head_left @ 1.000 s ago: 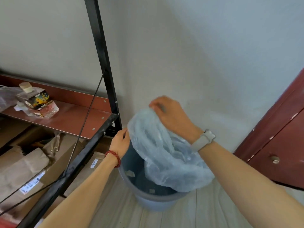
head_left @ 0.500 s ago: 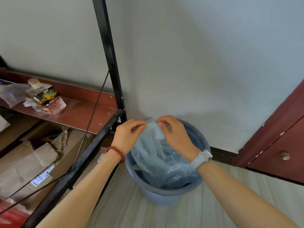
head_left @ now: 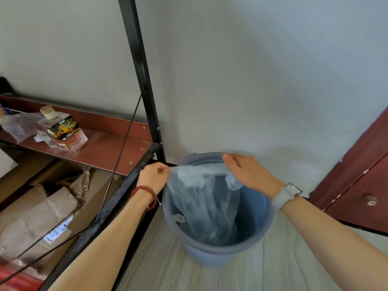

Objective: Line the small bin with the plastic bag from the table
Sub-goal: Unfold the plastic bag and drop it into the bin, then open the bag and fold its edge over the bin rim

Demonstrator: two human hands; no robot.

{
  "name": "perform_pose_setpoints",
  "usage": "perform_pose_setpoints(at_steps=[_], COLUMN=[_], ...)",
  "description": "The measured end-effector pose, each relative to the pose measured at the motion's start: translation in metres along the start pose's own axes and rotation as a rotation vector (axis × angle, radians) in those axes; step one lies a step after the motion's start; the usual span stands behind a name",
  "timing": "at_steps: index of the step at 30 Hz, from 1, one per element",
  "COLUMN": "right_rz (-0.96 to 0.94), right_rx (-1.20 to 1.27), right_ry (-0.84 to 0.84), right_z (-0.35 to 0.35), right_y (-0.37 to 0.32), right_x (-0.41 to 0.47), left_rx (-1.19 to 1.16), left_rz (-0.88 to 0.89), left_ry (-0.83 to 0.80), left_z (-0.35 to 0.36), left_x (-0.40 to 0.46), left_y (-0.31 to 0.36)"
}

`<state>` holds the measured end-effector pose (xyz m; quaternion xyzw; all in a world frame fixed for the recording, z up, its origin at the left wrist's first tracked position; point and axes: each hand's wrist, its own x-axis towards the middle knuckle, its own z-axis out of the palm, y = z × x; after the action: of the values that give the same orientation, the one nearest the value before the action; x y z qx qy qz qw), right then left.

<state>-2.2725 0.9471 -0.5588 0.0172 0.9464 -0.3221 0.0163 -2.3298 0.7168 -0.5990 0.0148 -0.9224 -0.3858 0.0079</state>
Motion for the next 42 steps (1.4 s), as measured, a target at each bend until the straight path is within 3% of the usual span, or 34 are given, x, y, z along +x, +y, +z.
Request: perform_pose_setpoints(at_steps=[2, 5, 7, 10, 11, 13, 16, 18, 21, 24, 30, 35, 38, 42], right_rz=[0.106, 0.116, 0.034, -0.271, -0.37, -0.452, -0.308, -0.233, -0.252, -0.234, -0.011, 0.111, 0.109, 0.228], right_rx=[0.006, 0.181, 0.264, 0.15, 0.084, -0.024, -0.085, -0.11, -0.214, -0.359, -0.463, -0.05, 0.2, 0.711], right_ry=[-0.021, 0.188, 0.383, 0.609, 0.597, 0.496, 0.302, 0.187, 0.106, 0.064, 0.045, -0.075, 0.051, 0.182], right_z=[-0.005, -0.013, -0.015, -0.007, 0.001, 0.019, 0.041, 0.046, 0.048, 0.044, 0.024, 0.008, 0.01, 0.019], right_y=[0.014, 0.022, 0.019, 0.003, 0.0, 0.001, 0.013, 0.02, 0.024, 0.023, 0.04, 0.079, 0.097, 0.104], right_x=[-0.001, 0.001, -0.002, -0.015, -0.02, -0.026, -0.02, -0.01, 0.007, 0.028, 0.068, 0.055, 0.033, 0.008], left_rx=[0.021, -0.053, -0.16, -0.23, -0.227, -0.23, -0.147, 0.002, 0.275, 0.51, 0.572, 0.032, -0.163, -0.294], left_rz=[-0.071, -0.06, 0.033, 0.335, 0.436, 0.545, 0.529, 0.491, 0.535, 0.456, 0.269, 0.149, 0.129, 0.088], left_ry=[-0.054, 0.018, 0.153, 0.399, 0.385, 0.198, -0.137, -0.254, -0.201, -0.127, -0.246, -0.338, -0.287, -0.18], left_z=[0.003, -0.005, -0.011, -0.015, -0.011, 0.003, 0.033, 0.05, 0.061, 0.061, 0.053, 0.042, 0.042, 0.046], left_x=[0.007, 0.01, 0.003, -0.021, -0.031, -0.049, -0.06, -0.052, -0.031, -0.008, 0.042, 0.035, 0.022, 0.016], left_y=[-0.002, 0.014, 0.032, 0.052, 0.054, 0.057, 0.05, 0.043, 0.038, 0.045, 0.03, 0.002, -0.012, -0.015])
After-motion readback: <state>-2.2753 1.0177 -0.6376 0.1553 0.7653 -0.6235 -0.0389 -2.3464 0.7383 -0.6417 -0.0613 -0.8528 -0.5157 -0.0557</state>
